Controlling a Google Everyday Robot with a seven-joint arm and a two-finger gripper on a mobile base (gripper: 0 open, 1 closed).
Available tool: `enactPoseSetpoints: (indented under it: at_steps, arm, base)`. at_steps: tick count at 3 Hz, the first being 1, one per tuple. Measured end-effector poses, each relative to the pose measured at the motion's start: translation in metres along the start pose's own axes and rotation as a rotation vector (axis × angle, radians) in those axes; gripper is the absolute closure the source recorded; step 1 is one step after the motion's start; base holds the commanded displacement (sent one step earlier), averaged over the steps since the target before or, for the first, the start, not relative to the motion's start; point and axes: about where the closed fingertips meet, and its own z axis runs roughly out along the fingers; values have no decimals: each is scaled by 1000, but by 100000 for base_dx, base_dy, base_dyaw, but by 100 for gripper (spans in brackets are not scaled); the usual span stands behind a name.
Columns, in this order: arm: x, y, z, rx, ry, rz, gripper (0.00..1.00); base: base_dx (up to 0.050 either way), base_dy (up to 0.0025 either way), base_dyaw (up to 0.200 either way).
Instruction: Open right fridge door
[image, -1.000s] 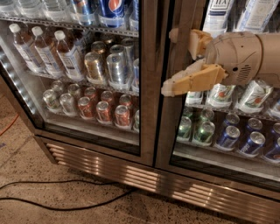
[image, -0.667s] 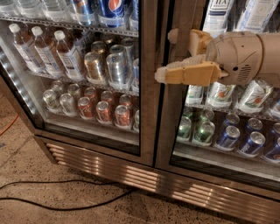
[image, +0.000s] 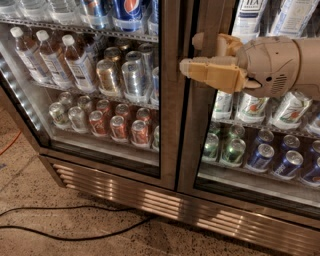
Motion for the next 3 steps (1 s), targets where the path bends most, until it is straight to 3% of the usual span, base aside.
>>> enactPoseSetpoints:
  at_steps: [1,3]
  arm:
    - [0,0,0,0,0,0,100]
    - [0,0,0,0,0,0,100]
  base:
    - [0,0,0]
    - [-4999,-2,14]
